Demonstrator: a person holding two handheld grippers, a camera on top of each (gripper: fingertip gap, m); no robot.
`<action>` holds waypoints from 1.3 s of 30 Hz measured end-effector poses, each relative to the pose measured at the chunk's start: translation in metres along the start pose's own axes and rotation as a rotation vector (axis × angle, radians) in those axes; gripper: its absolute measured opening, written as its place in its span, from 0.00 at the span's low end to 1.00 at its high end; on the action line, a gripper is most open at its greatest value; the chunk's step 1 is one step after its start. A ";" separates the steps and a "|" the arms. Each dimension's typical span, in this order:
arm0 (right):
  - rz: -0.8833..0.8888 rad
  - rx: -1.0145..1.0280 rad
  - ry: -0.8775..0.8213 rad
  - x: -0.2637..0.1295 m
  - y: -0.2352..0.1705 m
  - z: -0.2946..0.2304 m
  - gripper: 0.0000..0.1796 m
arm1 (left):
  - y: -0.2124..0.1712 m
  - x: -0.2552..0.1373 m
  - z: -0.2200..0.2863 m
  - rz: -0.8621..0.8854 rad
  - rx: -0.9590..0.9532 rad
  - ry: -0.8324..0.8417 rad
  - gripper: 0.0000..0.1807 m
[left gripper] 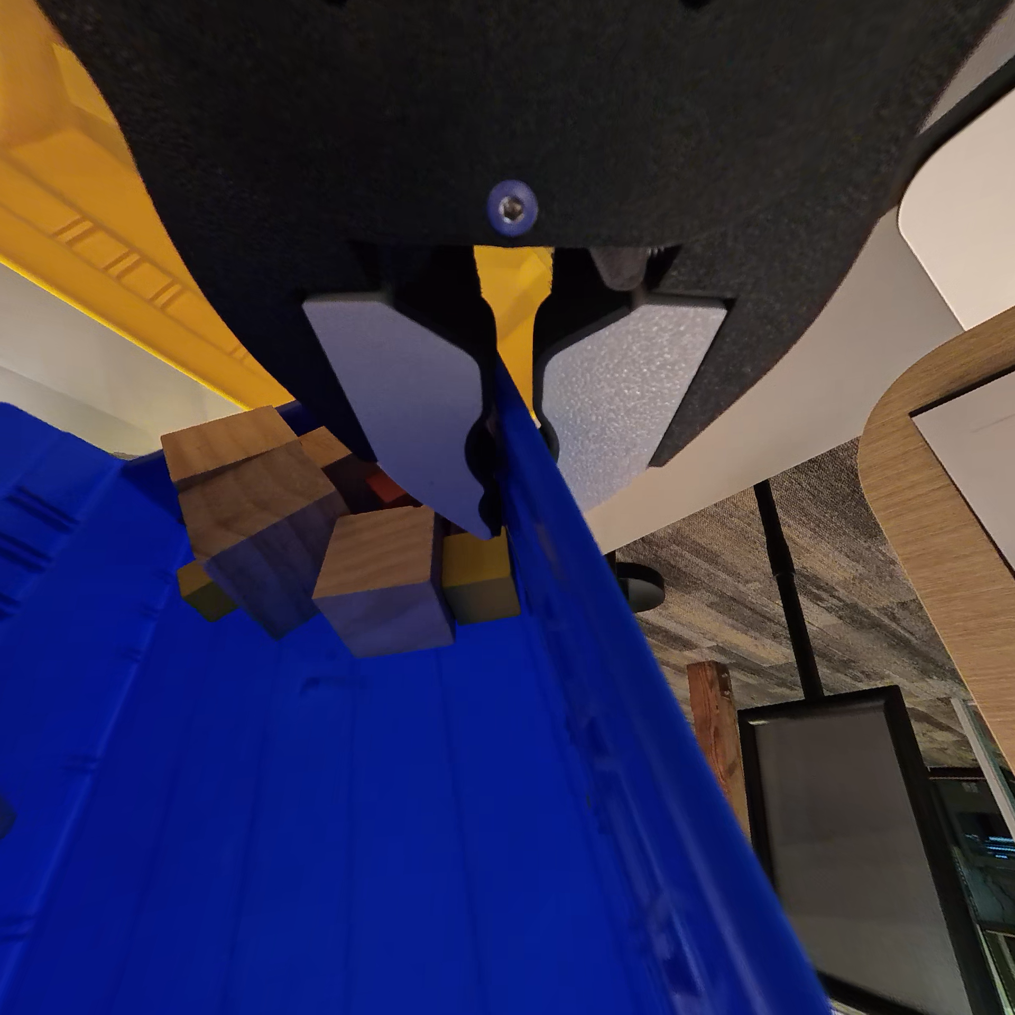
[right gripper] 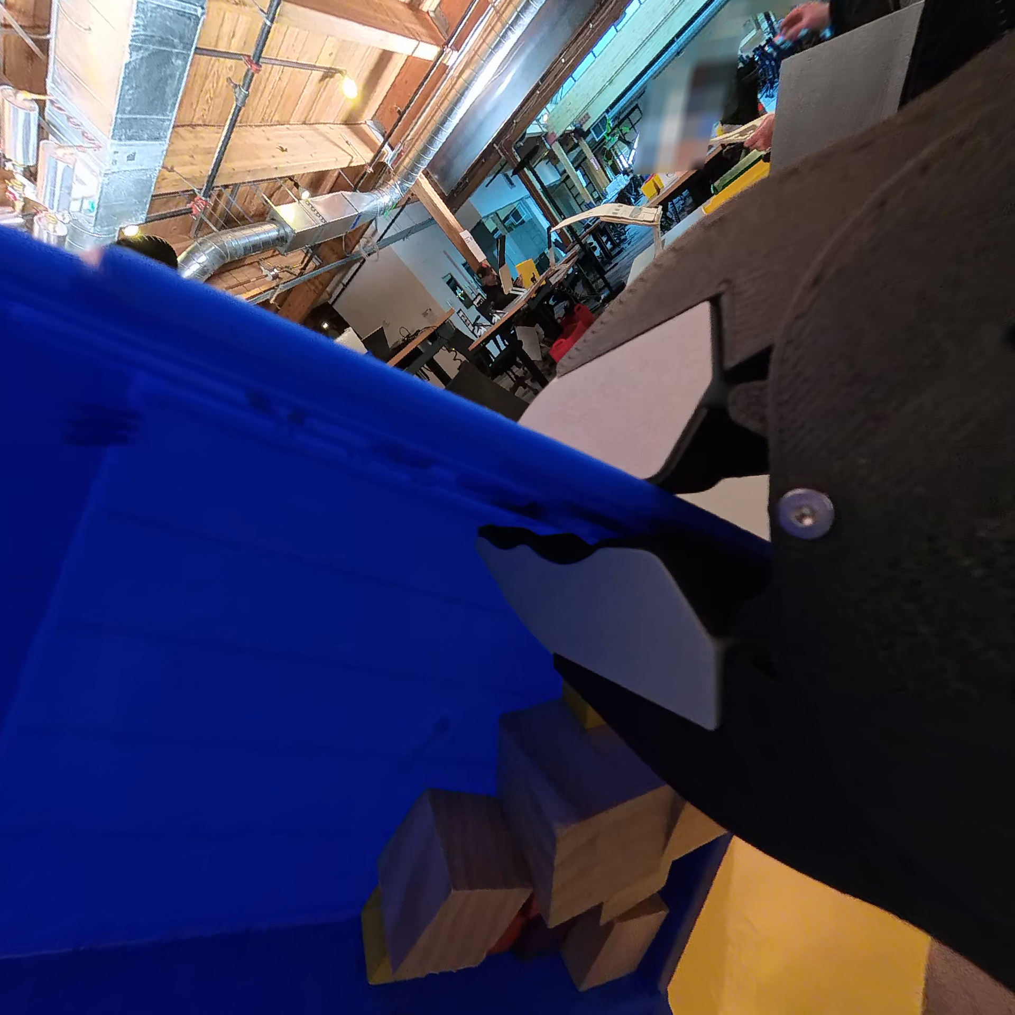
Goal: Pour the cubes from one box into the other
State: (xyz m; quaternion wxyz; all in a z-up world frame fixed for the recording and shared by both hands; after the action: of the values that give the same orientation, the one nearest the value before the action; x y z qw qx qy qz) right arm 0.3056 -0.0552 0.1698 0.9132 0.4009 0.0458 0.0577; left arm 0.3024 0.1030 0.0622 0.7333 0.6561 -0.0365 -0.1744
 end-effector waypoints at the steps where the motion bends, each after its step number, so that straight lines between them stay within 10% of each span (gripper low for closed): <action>1: 0.008 -0.001 -0.003 -0.001 0.001 0.000 0.08 | 0.001 0.000 0.000 0.007 0.004 0.000 0.04; 39: 0.133 -0.013 -0.018 -0.003 0.010 0.003 0.10 | 0.010 -0.008 -0.002 0.112 0.058 0.028 0.05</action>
State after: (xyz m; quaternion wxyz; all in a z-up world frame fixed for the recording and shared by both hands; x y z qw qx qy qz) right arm 0.3020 -0.0513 0.1796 0.9102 0.3976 0.0106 0.1151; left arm 0.2976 0.1079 0.0736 0.7232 0.6763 -0.0680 -0.1226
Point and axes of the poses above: each gripper's, where its closed fingertips meet, x out along the fingers, y out of its top, z = x × y across the jaws, the point moved 1 cm from there along -x, back along the fingers, and after that the axes turned 7 degrees about -z, right-handed, at the moved point
